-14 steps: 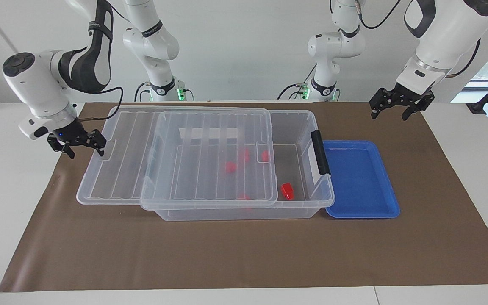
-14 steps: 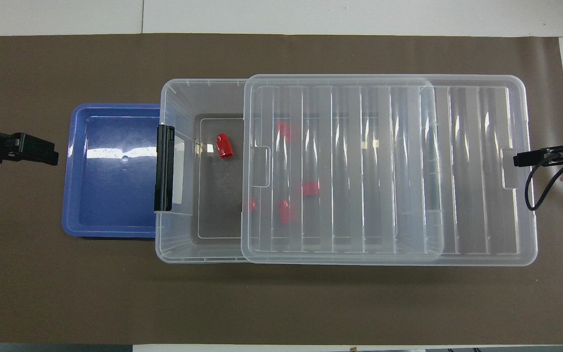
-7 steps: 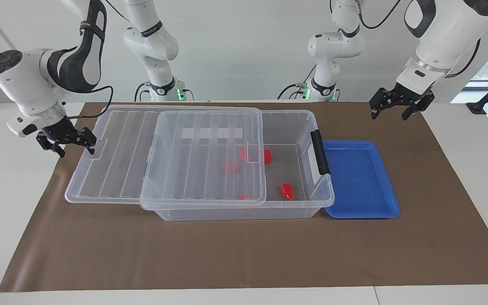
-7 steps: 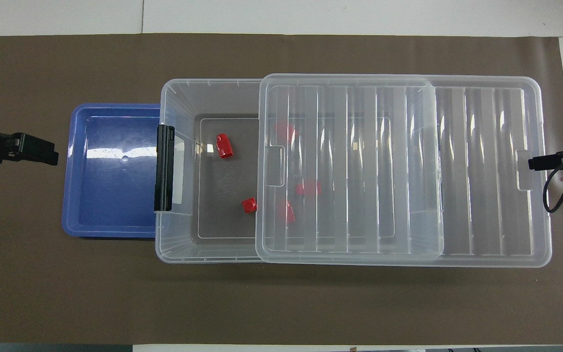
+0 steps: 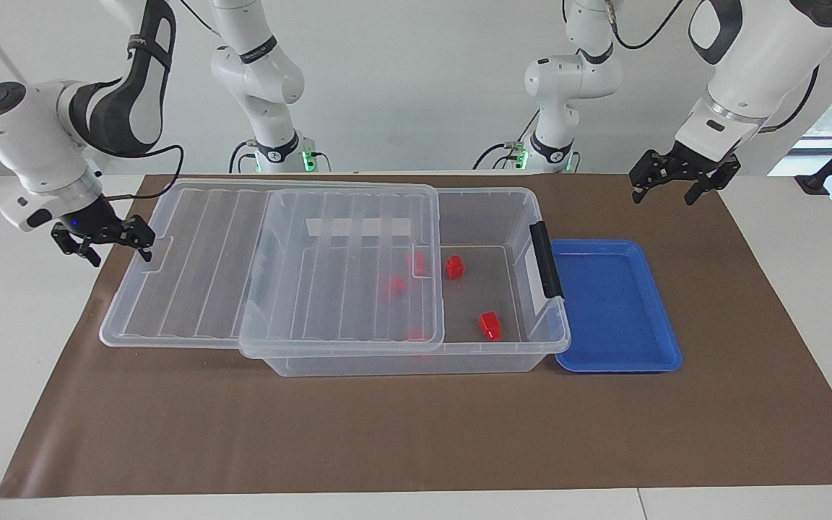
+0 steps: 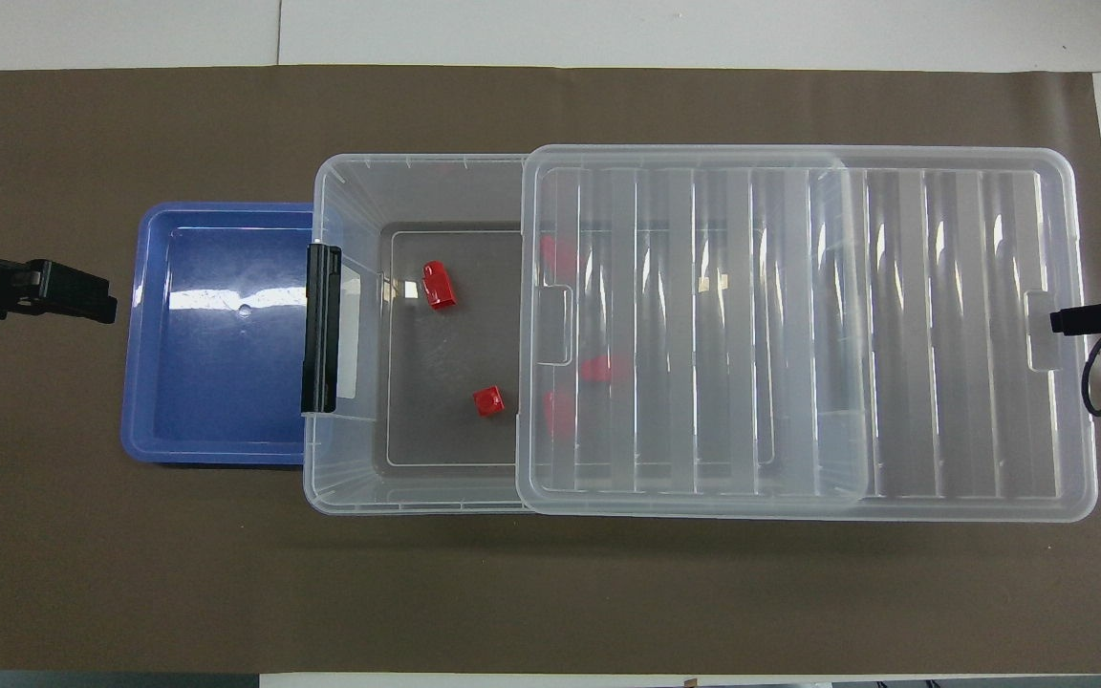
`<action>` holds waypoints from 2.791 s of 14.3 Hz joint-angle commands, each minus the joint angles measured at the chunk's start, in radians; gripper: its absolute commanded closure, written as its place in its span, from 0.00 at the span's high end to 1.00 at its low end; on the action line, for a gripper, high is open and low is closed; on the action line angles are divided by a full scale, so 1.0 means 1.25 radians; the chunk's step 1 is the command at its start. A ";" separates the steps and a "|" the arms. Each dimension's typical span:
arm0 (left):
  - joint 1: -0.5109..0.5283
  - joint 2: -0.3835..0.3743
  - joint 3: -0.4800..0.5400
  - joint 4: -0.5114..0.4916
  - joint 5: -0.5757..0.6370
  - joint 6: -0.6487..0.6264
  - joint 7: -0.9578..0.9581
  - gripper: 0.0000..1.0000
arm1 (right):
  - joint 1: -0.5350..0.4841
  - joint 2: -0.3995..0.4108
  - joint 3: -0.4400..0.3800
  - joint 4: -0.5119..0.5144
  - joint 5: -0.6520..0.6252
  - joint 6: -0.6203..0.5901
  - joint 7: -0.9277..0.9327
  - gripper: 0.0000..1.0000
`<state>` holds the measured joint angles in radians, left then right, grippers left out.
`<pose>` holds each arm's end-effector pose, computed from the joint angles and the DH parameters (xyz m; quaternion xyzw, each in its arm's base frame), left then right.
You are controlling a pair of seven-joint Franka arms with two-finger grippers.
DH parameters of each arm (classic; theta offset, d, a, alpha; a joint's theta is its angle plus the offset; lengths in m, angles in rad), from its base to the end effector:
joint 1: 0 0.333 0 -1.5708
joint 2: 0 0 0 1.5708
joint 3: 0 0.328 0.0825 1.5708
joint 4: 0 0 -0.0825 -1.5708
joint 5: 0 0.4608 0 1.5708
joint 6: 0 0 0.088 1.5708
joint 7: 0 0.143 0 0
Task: Place red block in blue tray from box
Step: 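Reach the left gripper into the opened box toward a red block, then lower the left gripper and grasp the red block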
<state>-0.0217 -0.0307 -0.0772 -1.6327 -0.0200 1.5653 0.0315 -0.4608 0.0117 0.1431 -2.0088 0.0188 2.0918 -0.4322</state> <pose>0.6149 -0.0645 0.5853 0.9977 -0.0650 -0.0187 0.0082 0.6038 -0.1971 0.3977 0.9979 0.0528 0.0366 0.0046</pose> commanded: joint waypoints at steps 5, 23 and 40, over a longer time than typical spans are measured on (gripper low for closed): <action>-0.071 -0.012 -0.013 -0.033 -0.005 0.101 -0.053 1.00 | -0.018 0.012 0.005 0.030 -0.004 -0.019 -0.037 1.00; -0.323 0.237 -0.013 -0.125 0.048 0.496 -0.542 1.00 | 0.242 -0.040 0.029 0.295 0.003 -0.413 0.360 1.00; -0.312 0.336 -0.012 -0.249 0.093 0.802 -0.517 0.64 | 0.240 -0.050 0.076 0.292 -0.002 -0.436 0.429 1.00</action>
<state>-0.4122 0.4039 -0.0990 -1.8917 0.0753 2.4869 -0.6172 -0.1502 -0.0364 0.2310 -1.6352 0.0185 1.5541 0.0976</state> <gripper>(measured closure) 0.137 0.000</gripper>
